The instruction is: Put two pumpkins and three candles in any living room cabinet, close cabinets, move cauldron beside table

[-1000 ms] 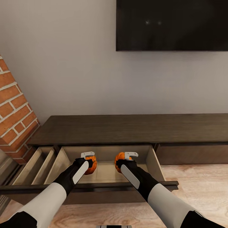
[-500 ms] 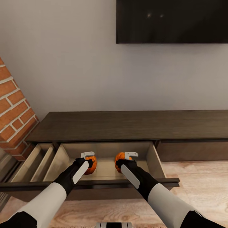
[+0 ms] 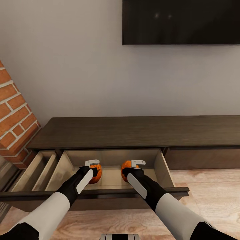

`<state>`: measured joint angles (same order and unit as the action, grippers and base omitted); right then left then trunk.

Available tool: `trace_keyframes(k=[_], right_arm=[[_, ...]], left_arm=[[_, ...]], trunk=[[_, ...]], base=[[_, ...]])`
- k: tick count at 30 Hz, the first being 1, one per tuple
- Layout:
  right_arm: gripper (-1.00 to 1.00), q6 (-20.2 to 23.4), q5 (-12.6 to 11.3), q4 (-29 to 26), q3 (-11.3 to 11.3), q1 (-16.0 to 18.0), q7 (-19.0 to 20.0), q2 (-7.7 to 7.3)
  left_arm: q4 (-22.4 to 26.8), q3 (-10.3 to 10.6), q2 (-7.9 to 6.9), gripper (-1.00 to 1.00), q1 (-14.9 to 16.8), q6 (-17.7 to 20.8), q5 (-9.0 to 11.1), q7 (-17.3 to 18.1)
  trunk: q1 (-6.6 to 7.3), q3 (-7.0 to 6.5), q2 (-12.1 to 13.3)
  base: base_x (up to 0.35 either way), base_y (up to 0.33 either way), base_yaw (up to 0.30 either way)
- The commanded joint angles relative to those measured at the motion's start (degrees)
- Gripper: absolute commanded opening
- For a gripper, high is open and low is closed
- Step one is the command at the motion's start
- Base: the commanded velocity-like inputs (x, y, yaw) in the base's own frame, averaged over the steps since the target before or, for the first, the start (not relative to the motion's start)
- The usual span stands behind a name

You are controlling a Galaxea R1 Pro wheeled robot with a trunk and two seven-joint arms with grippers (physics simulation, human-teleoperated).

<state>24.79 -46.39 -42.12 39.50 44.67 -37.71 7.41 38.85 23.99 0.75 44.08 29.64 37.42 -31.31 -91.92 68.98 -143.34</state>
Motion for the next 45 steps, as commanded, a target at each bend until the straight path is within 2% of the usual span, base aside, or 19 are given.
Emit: trace_keyframes(k=[1,7,8,22,31,42,45], right_arm=[[1.00,0.2,-0.3,-0.1,0.2,0.1,-0.4,-0.03],[1.00,0.3,-0.4,-0.1,0.2,0.1,-0.4,-0.03],[1.00,0.3,-0.4,-0.1,0.2,0.0,-0.4,-0.03],[1.00,0.3,-0.4,-0.1,0.2,0.0,-0.4,-0.03],[1.00,0.4,-0.4,-0.1,0.2,0.1,-0.5,-0.03],[1.00,1.0,-1.1,-0.1,0.1,0.1,-0.9,-0.12],[1.00,1.1,-1.2,-0.1,0.1,0.1,-0.9,-0.12]], left_arm=[[0.1,0.3,-0.04,-1.00,0.0,0.1,0.5,-0.6],[0.2,0.2,-0.04,-1.00,0.0,0.1,0.4,-0.6],[0.2,0.2,-0.04,1.00,0.0,0.1,0.4,-0.6],[0.7,0.3,-0.04,1.00,0.0,0.1,0.5,-0.5],[0.8,0.1,-0.04,1.00,0.1,0.3,0.6,-0.1],[0.8,0.1,-0.04,1.00,0.1,2.0,0.9,-0.2],[0.8,0.2,-0.07,1.00,0.1,2.1,3.1,-0.2]], trunk=[[0.01,0.05,0.0],[0.01,0.05,0.0],[0.01,0.05,0.0],[0.01,0.05,0.0],[0.24,-1.94,0.1],[2.66,-3.92,4.5],[3.32,-4.46,5.7]], base=[[0.000,0.000,0.000],[0.000,0.000,0.000],[0.000,0.000,0.000],[0.000,0.000,0.000],[0.000,0.000,0.000],[0.000,0.000,0.000],[0.000,0.000,0.000]])
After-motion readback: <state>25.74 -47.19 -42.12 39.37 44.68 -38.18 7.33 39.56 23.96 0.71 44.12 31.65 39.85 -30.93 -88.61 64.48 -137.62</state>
